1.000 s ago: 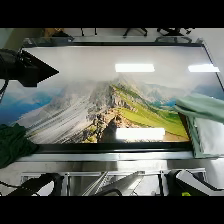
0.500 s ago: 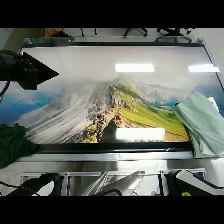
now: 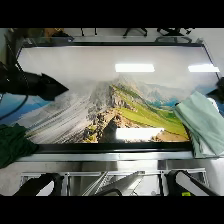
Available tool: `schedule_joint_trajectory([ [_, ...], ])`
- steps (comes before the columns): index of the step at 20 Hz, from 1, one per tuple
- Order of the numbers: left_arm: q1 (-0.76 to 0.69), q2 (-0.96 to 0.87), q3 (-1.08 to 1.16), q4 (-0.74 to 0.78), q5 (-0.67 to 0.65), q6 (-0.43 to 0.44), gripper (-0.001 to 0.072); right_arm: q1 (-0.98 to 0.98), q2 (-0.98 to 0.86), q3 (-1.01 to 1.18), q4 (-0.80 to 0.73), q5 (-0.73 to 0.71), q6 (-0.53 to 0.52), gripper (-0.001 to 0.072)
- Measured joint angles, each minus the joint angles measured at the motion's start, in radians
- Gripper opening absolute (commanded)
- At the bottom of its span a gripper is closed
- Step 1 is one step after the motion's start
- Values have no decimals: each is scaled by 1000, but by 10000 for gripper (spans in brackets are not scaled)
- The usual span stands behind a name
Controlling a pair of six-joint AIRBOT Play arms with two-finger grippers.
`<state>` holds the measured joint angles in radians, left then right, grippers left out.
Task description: Fold the shirts.
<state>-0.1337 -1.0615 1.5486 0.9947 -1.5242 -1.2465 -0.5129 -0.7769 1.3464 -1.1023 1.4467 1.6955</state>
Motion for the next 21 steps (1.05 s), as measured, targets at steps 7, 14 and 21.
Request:
schedule_joint_trajectory([
  [7, 0, 270, -611, -51, 174, 5, 12, 558, 336, -596, -70, -199, 68, 15],
  [14, 0, 508, -869, -96, 203, -2, 12, 735, 443, -819, -75, -286, 104, 15],
  [21, 0, 630, -905, -104, 213, -3, 12, 754, 453, -842, -45, -289, 109, 15],
])
